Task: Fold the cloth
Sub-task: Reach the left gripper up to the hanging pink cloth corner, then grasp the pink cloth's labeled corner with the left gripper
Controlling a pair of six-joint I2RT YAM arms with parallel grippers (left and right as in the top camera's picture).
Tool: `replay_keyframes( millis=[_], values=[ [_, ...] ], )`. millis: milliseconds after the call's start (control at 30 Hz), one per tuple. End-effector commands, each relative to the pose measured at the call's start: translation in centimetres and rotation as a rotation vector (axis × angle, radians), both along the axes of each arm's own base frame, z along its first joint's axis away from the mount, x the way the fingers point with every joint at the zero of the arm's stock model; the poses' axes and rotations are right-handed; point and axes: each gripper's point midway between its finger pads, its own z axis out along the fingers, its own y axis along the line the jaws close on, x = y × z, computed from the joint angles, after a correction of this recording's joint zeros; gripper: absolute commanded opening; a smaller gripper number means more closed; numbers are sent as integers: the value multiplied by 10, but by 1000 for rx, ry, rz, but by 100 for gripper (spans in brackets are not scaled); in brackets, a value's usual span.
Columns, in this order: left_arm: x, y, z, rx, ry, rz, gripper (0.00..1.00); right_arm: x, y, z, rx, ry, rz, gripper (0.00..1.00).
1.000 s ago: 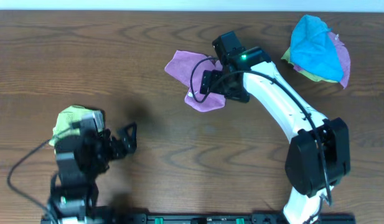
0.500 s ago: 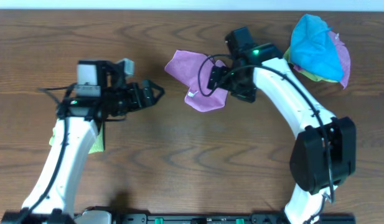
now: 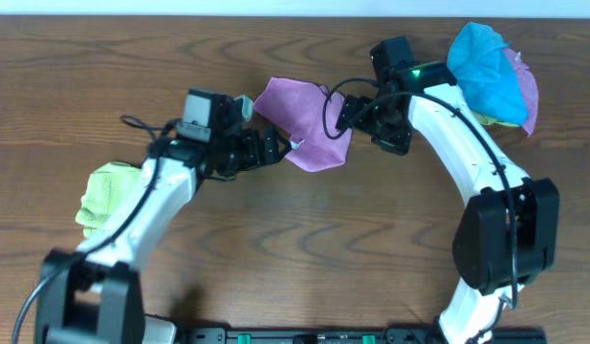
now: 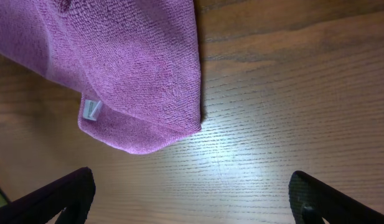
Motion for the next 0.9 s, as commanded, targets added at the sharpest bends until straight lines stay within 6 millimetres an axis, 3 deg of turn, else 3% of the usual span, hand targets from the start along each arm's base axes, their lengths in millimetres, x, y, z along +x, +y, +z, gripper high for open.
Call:
replay_keyframes(
  millis=[0,267,467,867],
  values=[
    [10,0,-22,-5,89,79,95,2,3,7,7,-21,24,99],
    [31,-25,-46,-158,146,99,95,1,3,7,6,-23,31,99],
    [38,-30,-57,-187,173,129,95,1,3,7,6,-23,31,99],
    [43,-40,-58,-147,118,137,95,2,3,7,6,-23,30,99]
  ],
)
